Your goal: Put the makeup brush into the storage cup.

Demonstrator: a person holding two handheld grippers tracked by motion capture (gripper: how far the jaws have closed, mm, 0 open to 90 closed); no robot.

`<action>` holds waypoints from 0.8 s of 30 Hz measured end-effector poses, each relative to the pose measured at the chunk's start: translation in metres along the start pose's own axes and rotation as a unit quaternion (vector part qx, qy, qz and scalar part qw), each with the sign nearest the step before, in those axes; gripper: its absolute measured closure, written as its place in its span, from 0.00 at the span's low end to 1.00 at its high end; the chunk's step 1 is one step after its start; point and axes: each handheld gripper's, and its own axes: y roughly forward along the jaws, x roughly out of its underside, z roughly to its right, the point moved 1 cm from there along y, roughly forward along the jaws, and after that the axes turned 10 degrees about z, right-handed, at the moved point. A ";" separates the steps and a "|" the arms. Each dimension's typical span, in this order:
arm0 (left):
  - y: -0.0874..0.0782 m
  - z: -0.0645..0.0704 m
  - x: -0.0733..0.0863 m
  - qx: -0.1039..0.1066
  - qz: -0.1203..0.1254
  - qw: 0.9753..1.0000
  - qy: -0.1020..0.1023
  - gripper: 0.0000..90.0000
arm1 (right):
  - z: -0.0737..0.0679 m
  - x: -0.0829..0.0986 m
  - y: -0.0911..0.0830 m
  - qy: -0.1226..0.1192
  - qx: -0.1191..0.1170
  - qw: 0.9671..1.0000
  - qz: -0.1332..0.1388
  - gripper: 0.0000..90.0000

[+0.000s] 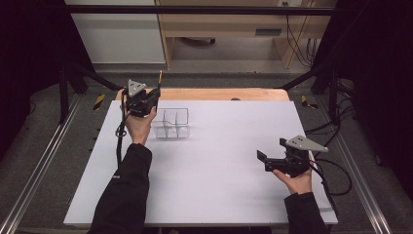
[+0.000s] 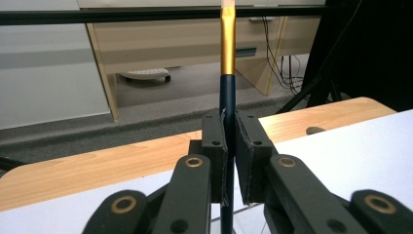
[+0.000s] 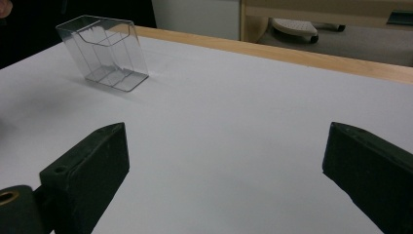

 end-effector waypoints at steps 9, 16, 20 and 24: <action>0.003 -0.002 0.011 0.001 -0.005 1.000 -0.004 0.92 | -0.001 0.001 0.002 0.000 0.000 1.000 -0.002 0.04; 0.003 -0.001 0.018 0.001 -0.009 1.000 -0.003 0.92 | -0.001 0.001 0.001 0.000 -0.001 1.000 0.000 0.04; 0.002 -0.002 0.024 -0.001 -0.013 1.000 -0.004 0.92 | -0.001 0.000 0.001 0.002 -0.001 1.000 0.000 0.04; 0.001 -0.002 0.029 0.000 -0.016 1.000 -0.004 0.92 | -0.001 0.000 0.001 0.002 -0.002 1.000 0.001 0.04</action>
